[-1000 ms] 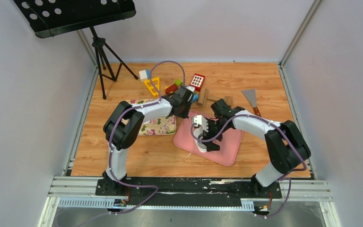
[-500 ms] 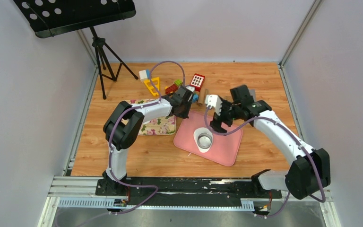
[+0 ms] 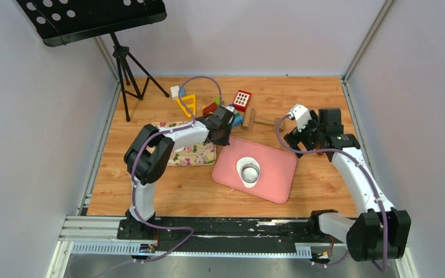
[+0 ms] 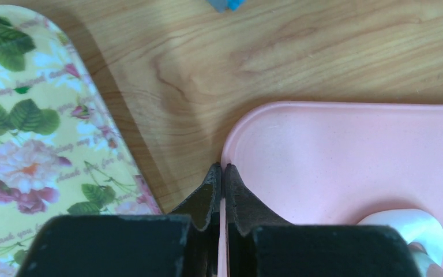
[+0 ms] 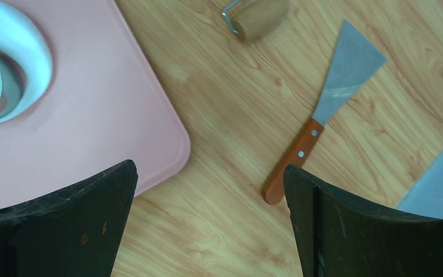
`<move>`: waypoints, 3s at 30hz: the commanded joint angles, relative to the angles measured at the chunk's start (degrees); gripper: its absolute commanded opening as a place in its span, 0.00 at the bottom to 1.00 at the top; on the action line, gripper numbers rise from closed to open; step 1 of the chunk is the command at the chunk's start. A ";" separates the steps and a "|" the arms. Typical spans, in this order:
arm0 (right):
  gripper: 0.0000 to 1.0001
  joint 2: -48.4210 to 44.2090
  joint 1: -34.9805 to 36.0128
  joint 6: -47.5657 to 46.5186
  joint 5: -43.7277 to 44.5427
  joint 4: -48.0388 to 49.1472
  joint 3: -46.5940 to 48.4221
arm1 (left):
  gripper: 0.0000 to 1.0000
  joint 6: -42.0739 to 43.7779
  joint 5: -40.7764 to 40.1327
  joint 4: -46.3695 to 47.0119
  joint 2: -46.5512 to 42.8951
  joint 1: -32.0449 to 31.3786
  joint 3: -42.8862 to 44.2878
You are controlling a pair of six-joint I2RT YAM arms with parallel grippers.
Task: Roll out the dumpling wrappers from the dough
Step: Pick up the spatula from the center of the board.
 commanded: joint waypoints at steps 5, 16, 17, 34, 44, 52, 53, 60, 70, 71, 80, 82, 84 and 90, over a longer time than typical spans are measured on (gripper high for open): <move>1.00 -1.47 -10.98 5.26 6.03 5.88 -1.59 | 0.00 -4.01 -1.86 -1.77 -0.84 5.81 -1.21; 0.97 6.05 -14.77 4.89 10.32 5.74 -1.07 | 0.26 -6.05 4.46 -1.31 -4.15 6.59 -3.66; 0.95 7.00 -15.08 4.90 10.83 5.79 -0.84 | 0.34 -5.75 4.72 -1.45 -4.47 6.59 -3.45; 0.76 31.82 -19.40 4.47 8.18 5.16 7.56 | 0.83 -2.29 16.27 0.16 -13.37 6.55 1.12; 0.49 40.87 -18.98 4.68 5.46 2.65 14.54 | 0.84 5.05 15.83 -2.82 -19.11 6.53 2.80; 0.00 39.37 -19.00 2.58 1.81 -4.39 14.50 | 0.87 6.53 17.16 -4.47 -18.19 6.53 9.84; 0.00 37.97 -19.09 2.00 1.82 -4.80 13.80 | 0.90 6.90 17.72 -4.81 -17.27 6.53 12.13; 0.00 18.23 -19.13 -7.97 2.50 -4.66 5.01 | 1.00 8.61 31.41 -6.02 -6.66 6.53 24.63; 0.00 -5.72 -18.56 -11.90 -7.03 -5.08 -1.35 | 1.00 0.01 46.99 1.51 4.13 5.74 29.05; 0.00 -7.08 -18.48 -12.11 -8.36 -5.09 -1.98 | 1.00 -1.76 49.06 3.54 4.71 5.68 28.68; 0.00 -15.74 -15.27 -12.37 -13.93 -8.60 -3.33 | 0.97 -20.11 57.95 26.25 5.66 4.52 21.93; 0.00 -16.72 -13.33 -12.06 -14.02 -9.43 -3.32 | 0.97 -20.13 58.00 26.35 5.78 3.97 21.94; 0.00 -17.25 -10.79 -11.36 -12.90 -9.84 -3.31 | 0.97 -20.09 57.75 26.10 6.11 3.46 22.22; 0.00 -17.22 -2.18 -9.32 -5.82 -8.98 -4.60 | 0.93 -22.15 58.75 28.33 6.00 2.92 21.65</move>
